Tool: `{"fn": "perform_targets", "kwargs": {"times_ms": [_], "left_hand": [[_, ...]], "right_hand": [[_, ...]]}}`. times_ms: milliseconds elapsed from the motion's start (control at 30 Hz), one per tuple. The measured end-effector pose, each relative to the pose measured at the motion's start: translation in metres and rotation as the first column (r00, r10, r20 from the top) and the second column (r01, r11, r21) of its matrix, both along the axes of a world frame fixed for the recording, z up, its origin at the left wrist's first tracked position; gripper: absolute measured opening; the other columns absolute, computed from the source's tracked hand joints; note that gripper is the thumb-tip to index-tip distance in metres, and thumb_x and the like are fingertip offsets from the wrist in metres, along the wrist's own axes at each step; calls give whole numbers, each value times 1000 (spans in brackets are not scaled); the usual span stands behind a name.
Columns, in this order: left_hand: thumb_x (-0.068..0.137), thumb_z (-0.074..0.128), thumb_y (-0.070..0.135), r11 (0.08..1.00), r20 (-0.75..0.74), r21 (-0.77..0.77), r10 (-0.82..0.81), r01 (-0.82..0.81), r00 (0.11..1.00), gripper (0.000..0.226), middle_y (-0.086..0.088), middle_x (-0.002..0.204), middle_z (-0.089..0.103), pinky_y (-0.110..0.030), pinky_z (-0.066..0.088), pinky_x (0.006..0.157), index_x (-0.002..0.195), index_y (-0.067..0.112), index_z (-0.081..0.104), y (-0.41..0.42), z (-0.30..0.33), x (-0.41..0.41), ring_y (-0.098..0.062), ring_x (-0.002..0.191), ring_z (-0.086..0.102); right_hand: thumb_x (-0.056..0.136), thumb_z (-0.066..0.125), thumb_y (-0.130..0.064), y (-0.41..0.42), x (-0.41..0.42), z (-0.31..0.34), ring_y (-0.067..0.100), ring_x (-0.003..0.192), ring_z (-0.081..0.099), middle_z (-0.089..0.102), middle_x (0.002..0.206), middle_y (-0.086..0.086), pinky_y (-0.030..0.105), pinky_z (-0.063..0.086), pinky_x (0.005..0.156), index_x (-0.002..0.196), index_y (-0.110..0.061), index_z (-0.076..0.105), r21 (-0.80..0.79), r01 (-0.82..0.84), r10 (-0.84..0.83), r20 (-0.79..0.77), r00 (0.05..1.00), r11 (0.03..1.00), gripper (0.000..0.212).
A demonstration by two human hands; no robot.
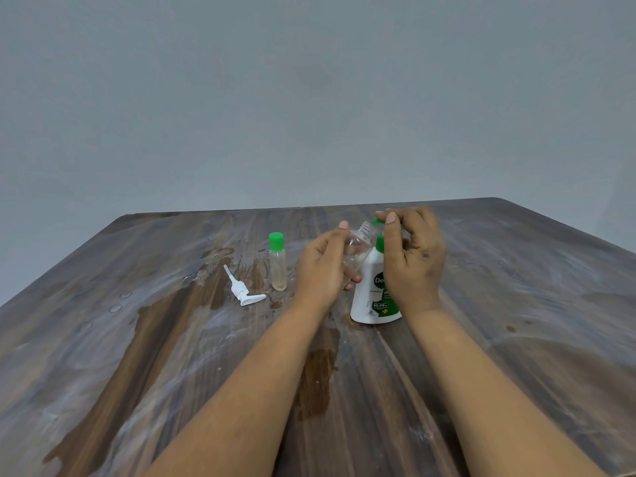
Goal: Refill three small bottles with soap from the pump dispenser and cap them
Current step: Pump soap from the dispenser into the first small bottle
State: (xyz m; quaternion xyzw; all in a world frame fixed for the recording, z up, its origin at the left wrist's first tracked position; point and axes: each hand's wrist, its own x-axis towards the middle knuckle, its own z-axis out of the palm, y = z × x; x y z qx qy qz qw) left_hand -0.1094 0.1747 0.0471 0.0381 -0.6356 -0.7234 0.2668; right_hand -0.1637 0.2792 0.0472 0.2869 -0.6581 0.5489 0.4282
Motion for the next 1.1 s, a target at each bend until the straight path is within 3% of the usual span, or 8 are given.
{"fn": "perform_targets", "kwargs": {"times_ms": [167, 467, 533, 667, 767, 867, 1000, 1100], "left_hand": [[100, 48, 42, 1000, 1, 3, -4, 4, 1000, 35, -2, 87, 76, -19, 39, 38, 76, 23, 65, 0, 0, 0, -16, 43, 57], [100, 48, 41, 1000, -6, 13, 0, 0, 1000, 41, 1, 83, 76, -17, 39, 38, 65, 32, 68, 2, 2, 3, -14, 42, 57], [100, 49, 41, 1000, -3, 21, -4, 4, 1000, 36, 0, 83, 76, -17, 39, 38, 72, 27, 66, 1, 3, 3, -14, 42, 57], [100, 49, 41, 1000, 0, -8, 21, -21, 1000, 36, -4, 86, 75, -18, 39, 38, 71, 26, 66, 1, 3, 2, -15, 43, 58], [100, 50, 40, 999, -2, -19, 35, -35, 999, 36, 0, 80, 75, -18, 40, 39, 72, 24, 66, 1, 3, 2, -16, 44, 59], [100, 49, 40, 999, 18, 31, 22, -23, 1000, 35, 1, 79, 76, -17, 39, 38, 77, 18, 64, 1, 4, 2, -16, 43, 58], [101, 47, 40, 998, 42, 64, 9, -11, 999, 35, -4, 86, 76, -17, 40, 39, 84, 12, 60, 1, 3, 0, -16, 42, 58], [101, 47, 40, 998, 32, 54, 9, -11, 999, 36, -7, 88, 76, -18, 40, 39, 81, 13, 61, 2, 3, 0, -17, 42, 58]], "right_hand": [[99, 49, -10, -1, 4, 1, 6, 90, 58, 63, 92, -3, 14, 43, 78, 91, -9, 72, -40, -2, 2, 4, 1000, 999, 24], [96, 50, -7, 0, 0, 1, 7, 83, 55, 63, 88, 8, 18, 45, 70, 89, -6, 71, -3, 3, -3, 7, 1000, 1000, 22], [98, 49, -8, -1, 0, 1, 6, 85, 55, 64, 89, 7, 16, 44, 73, 92, -6, 70, 2, 10, -10, -15, 1000, 1000, 23], [99, 49, -11, 3, 1, 2, 16, 100, 61, 64, 101, -2, 28, 49, 83, 107, -7, 67, 43, -14, 17, -66, 998, 999, 20], [97, 50, -12, 3, -3, 0, 22, 113, 59, 66, 107, 7, 31, 46, 96, 103, -3, 69, 141, 19, 1, -136, 991, 990, 21], [97, 45, -12, -1, -5, -3, 23, 107, 59, 64, 105, 12, 34, 48, 93, 102, 1, 68, 114, 4, 15, -164, 986, 993, 26], [98, 41, -9, -2, -7, -8, 11, 107, 55, 57, 110, 9, 18, 41, 94, 103, 2, 68, 53, -32, 39, -150, 988, 998, 29], [97, 43, -7, -2, -8, -7, 1, 102, 53, 56, 107, 5, 13, 40, 91, 101, 0, 68, 47, -36, 42, -139, 989, 998, 26]]}}
